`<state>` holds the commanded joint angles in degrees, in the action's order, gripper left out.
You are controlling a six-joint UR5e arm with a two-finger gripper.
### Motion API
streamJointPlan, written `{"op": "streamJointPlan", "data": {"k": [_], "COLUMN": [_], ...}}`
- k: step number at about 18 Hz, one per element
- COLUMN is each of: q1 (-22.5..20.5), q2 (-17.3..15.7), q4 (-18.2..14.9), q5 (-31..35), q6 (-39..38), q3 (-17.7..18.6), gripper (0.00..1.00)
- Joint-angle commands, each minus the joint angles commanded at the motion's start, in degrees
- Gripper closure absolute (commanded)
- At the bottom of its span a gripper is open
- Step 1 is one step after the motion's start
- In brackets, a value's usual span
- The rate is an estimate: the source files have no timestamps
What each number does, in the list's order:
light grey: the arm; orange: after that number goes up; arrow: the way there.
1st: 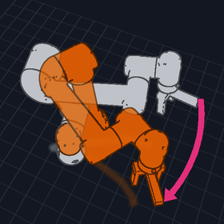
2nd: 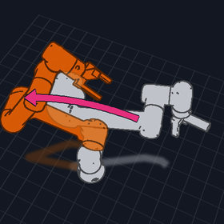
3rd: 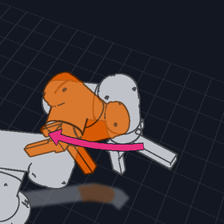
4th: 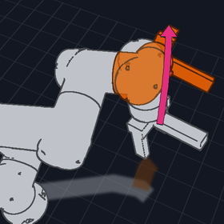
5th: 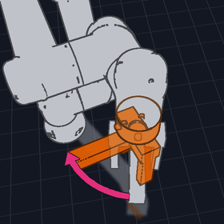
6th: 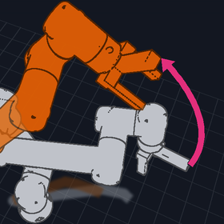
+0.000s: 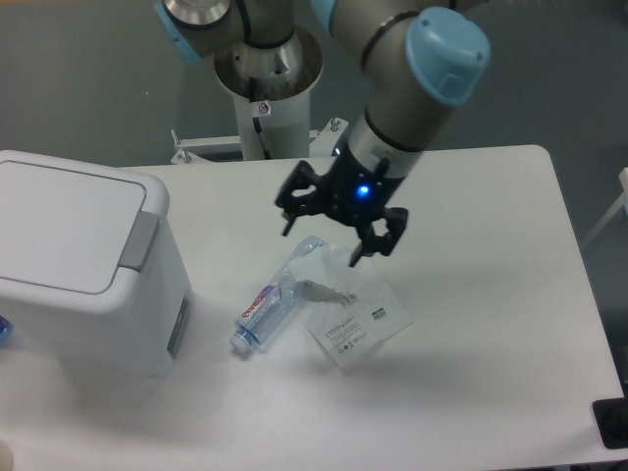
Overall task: Open the trash can
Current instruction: 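Lower the gripper onto the trash can lid edge and push it open, then push the lid further back until the can is open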
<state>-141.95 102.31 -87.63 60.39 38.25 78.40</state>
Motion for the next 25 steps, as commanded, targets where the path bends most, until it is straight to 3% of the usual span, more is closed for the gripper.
{"op": "streamJointPlan", "data": {"k": [4, 9, 11, 15, 25], "q1": [3.16, 6.77, 7.91, 9.06, 9.06], "q2": [-0.44, -0.09, -0.18, -1.23, -2.02], "q4": [0.96, 10.53, 12.39, 12.92, 13.01], "q5": [-1.68, -2.64, -2.56, -2.47, -1.68], "q6": [-3.18, -10.98, -14.07, -13.55, -13.47], "q3": [0.61, 2.02, 2.46, 5.53, 7.47], "gripper": [0.00, 0.00, 0.00, 0.00, 0.00]}}
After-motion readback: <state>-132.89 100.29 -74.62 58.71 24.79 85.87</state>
